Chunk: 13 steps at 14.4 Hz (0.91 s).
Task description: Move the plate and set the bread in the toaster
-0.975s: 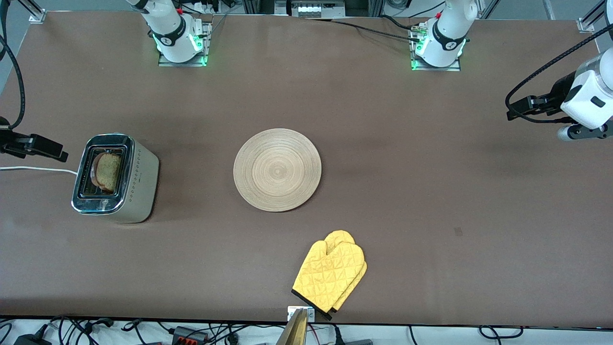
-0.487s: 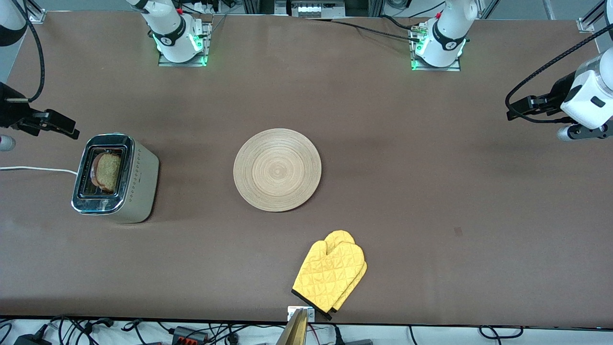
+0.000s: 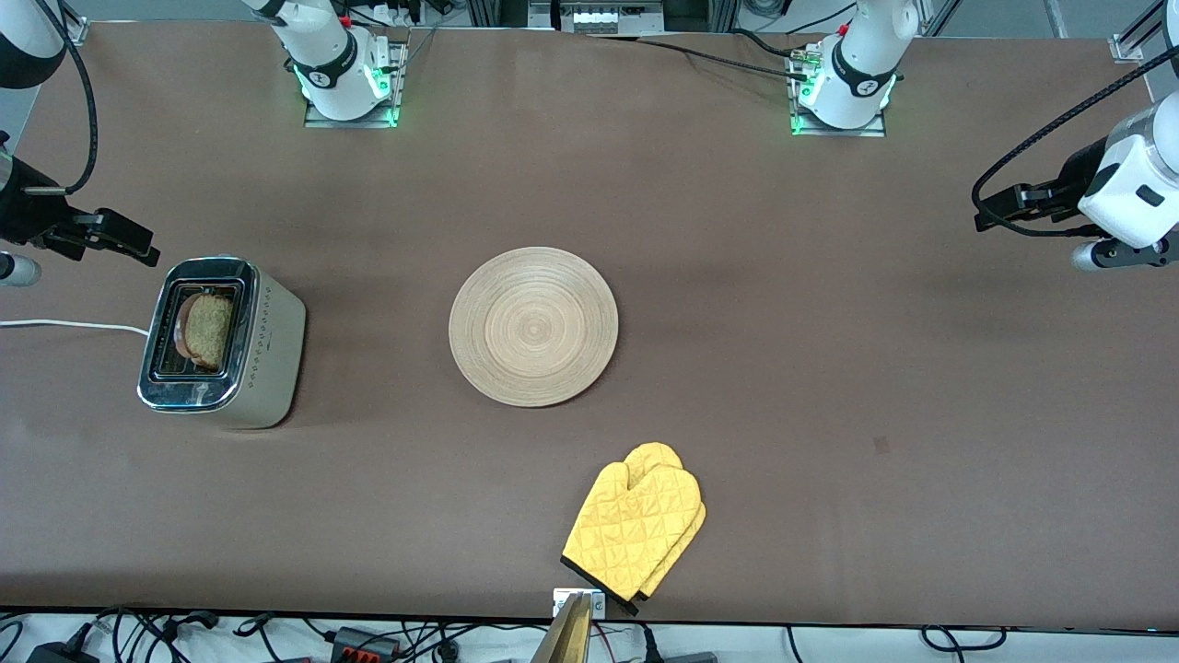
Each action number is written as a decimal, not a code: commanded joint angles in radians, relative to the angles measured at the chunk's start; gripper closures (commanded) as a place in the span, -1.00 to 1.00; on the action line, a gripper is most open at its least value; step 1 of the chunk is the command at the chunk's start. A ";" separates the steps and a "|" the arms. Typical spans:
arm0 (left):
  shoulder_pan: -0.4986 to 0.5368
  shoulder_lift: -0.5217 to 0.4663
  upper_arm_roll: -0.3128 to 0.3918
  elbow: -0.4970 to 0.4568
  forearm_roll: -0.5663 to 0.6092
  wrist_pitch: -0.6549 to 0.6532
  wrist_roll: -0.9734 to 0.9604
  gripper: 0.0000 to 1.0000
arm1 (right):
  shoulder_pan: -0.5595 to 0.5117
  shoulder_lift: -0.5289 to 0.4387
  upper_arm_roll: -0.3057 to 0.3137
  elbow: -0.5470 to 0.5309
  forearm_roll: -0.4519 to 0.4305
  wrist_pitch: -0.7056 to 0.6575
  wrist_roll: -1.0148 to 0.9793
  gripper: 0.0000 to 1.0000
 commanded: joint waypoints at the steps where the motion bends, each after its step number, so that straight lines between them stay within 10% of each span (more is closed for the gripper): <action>1: 0.001 -0.023 0.004 -0.017 -0.013 -0.006 0.008 -1.00 | -0.018 -0.030 0.019 -0.026 -0.008 0.009 -0.020 -1.00; 13: 0.002 -0.023 0.004 -0.017 -0.013 -0.007 0.008 -1.00 | -0.017 -0.053 0.017 -0.022 0.001 -0.016 -0.053 -1.00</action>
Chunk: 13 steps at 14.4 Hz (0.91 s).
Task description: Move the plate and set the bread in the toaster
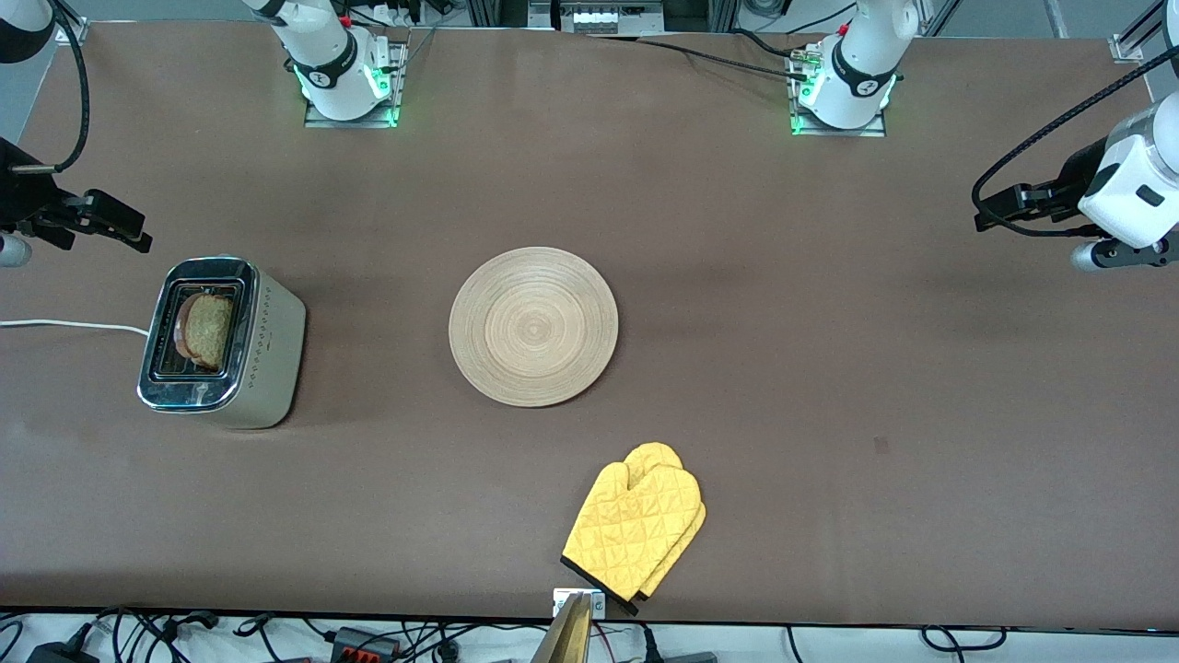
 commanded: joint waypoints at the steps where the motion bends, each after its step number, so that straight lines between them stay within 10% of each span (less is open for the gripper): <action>1: 0.001 -0.023 0.004 -0.017 -0.013 -0.007 0.006 -1.00 | -0.010 -0.022 0.016 -0.020 0.001 -0.002 -0.011 -1.00; 13: 0.001 -0.023 0.004 -0.017 -0.013 -0.007 0.006 -1.00 | -0.018 -0.038 0.017 -0.023 -0.006 -0.043 -0.011 -1.00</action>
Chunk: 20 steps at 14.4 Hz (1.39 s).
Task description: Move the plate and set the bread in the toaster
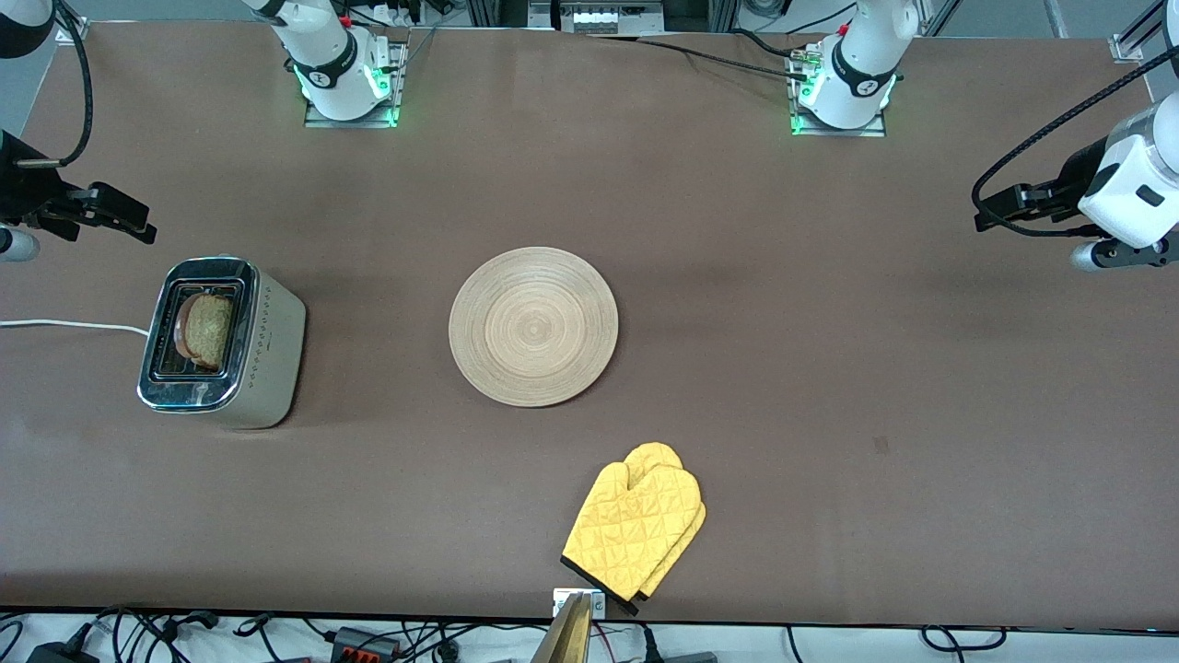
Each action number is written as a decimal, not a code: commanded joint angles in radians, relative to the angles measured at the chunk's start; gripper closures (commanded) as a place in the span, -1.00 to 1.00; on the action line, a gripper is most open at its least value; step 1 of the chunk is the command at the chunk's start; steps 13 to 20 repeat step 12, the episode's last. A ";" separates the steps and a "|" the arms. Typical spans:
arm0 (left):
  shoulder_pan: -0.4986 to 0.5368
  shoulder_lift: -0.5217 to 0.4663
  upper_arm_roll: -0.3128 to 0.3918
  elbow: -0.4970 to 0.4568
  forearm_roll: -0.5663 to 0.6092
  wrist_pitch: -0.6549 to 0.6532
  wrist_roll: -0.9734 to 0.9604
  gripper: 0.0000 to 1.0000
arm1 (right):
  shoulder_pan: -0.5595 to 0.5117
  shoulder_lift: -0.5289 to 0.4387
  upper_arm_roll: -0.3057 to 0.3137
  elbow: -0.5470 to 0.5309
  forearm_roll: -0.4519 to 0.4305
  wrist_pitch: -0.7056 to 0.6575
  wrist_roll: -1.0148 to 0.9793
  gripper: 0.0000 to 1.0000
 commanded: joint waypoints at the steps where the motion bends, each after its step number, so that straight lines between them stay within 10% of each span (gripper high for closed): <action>1: 0.001 -0.023 0.004 -0.017 -0.013 -0.007 0.006 -1.00 | -0.014 -0.032 0.012 -0.025 -0.007 -0.003 -0.013 -1.00; 20: 0.002 -0.023 0.004 -0.017 -0.013 -0.013 0.006 -1.00 | -0.016 -0.035 0.012 -0.031 0.006 0.012 -0.013 -1.00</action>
